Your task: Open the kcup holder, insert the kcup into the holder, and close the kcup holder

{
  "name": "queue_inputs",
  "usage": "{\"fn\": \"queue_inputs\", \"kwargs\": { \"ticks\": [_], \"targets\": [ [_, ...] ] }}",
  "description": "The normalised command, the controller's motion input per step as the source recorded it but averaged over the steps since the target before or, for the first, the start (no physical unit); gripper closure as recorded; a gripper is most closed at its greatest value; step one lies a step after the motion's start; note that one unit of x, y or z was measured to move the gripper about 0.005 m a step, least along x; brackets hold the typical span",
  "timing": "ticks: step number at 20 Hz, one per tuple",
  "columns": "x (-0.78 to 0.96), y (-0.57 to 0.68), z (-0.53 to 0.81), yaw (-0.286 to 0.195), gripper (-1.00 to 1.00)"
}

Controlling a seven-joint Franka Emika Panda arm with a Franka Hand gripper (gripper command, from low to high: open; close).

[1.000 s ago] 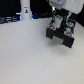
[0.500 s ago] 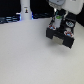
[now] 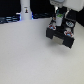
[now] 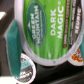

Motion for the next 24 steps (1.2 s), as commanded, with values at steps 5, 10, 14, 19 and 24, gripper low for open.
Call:
{"fn": "queue_inputs", "kwargs": {
  "ticks": [5, 10, 14, 19, 24],
  "targets": [
    [0.3, 0.42, 0.23, -0.006, 1.0],
    [0.26, 0.25, 0.17, -0.015, 1.0],
    [0.26, 0.11, 0.03, -0.014, 1.0],
    [0.34, 0.25, 0.0, -0.002, 1.0],
    [0.18, 0.14, 0.0, 0.0, 1.0]
  ]
}}
